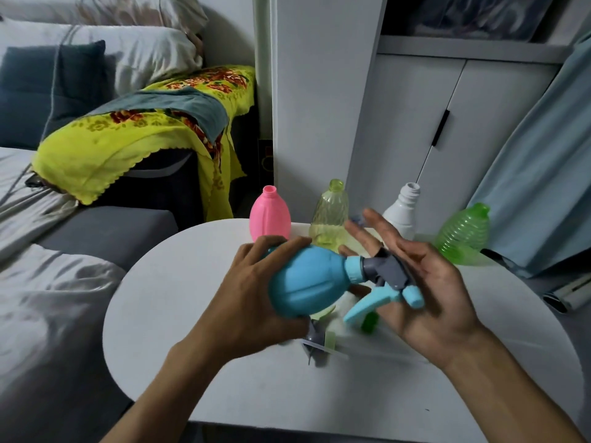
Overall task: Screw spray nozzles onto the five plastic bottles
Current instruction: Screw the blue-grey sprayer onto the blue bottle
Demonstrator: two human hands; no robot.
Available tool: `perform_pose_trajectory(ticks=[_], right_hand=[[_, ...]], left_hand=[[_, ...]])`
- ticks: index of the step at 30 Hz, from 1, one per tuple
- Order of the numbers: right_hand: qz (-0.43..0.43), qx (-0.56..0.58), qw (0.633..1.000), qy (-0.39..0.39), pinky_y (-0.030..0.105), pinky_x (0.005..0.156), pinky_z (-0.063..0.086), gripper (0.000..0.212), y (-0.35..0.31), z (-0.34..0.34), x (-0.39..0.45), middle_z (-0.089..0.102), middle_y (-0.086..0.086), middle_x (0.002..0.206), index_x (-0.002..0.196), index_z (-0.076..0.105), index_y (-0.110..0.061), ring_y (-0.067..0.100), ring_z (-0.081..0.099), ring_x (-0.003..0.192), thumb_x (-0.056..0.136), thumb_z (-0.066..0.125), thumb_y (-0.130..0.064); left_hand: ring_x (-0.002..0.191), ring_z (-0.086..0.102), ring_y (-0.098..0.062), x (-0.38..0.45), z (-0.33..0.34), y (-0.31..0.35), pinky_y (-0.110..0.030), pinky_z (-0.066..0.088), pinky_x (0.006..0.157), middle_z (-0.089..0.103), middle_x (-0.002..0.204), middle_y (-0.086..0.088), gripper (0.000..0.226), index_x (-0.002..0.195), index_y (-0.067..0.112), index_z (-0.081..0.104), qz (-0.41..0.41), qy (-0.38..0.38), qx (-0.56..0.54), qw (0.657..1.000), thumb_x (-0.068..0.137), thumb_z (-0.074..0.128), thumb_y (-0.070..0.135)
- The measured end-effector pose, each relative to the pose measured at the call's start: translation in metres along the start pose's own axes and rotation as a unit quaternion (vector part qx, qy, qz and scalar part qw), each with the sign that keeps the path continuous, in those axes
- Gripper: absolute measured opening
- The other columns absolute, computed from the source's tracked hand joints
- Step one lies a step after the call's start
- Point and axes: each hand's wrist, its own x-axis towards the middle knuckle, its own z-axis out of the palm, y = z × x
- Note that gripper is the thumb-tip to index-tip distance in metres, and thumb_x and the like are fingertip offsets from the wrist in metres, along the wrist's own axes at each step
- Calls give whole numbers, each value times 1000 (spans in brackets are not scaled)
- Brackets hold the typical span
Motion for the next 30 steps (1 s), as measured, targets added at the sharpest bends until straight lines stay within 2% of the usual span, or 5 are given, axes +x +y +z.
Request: perform_pose_trajectory(ticks=[9,15,23,26,30], right_hand=[[-101,45,989,-103,48,112,34,60,1,5,2,52,22,144,141,50,-14,37,48,134,81,51,-19],[-196,-121,972,55,45,106,46,68,15,4,9,75,11,114,137,52,-21,29,66,116,73,74,-10],[-179,-87,973,116,29,78,56,46,25,5,14,75,6,96,109,66,-7,20,70,93,68,78,-22],[-150,-80,977,130,26,71,57,21,29,4,17,77,6,100,94,73,-15,19,72,95,74,73,-24],[-96,-86,984,121,33,77,56,33,34,3,21,73,11,117,110,73,-14,24,69,106,84,64,-33]], left_hand=[[105,63,-12,4,19,18,-33,61,77,62,117,11,82,128,44,52,-116,-42,-282,951,56,89,32],[103,64,-9,5,22,23,-31,60,80,63,115,14,78,123,50,54,-133,-17,-290,948,55,88,33],[108,51,-11,-2,34,30,-29,53,82,50,122,17,90,132,47,42,-102,76,-114,985,51,82,46],[110,42,-23,-4,39,35,-36,49,85,48,127,-2,96,138,36,40,-82,142,61,985,52,82,45],[114,44,-40,-3,44,35,-50,47,88,52,128,-21,95,137,24,43,-38,210,181,960,54,87,37]])
